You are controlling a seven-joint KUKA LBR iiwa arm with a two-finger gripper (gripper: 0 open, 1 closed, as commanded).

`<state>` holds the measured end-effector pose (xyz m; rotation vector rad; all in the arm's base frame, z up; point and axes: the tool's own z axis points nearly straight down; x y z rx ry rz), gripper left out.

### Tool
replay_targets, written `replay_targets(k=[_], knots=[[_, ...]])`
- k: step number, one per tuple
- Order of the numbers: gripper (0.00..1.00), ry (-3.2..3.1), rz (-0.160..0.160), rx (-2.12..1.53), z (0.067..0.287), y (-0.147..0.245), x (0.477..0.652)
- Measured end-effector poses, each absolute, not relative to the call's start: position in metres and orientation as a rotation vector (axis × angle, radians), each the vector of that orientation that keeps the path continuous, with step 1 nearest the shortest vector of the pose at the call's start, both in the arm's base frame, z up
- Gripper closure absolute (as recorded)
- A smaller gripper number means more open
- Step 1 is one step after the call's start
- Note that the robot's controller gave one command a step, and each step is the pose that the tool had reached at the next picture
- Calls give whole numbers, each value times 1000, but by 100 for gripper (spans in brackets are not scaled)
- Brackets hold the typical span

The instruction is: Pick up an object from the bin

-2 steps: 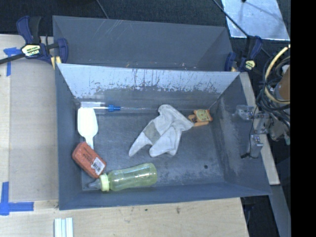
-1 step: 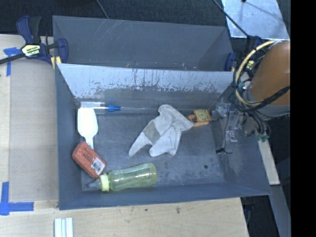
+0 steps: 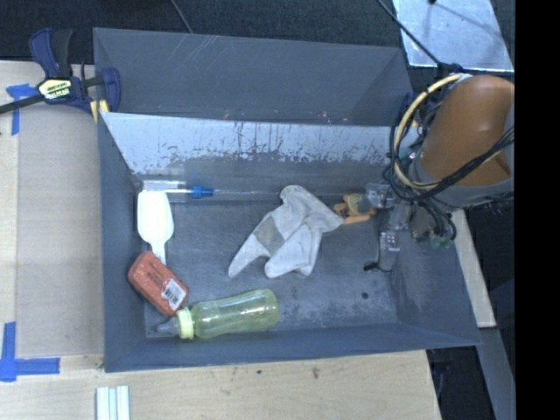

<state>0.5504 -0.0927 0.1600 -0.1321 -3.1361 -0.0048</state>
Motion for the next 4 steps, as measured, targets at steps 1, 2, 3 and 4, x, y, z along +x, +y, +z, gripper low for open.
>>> replay_targets(k=[1,2,3,4], knots=[[0,-3146,2,-168,154,-80,570],[0,-3134,0,-256,127,-14,570],[0,-3138,-6,-256,83,12,591],[100,-3161,1,140,78,14,595]])
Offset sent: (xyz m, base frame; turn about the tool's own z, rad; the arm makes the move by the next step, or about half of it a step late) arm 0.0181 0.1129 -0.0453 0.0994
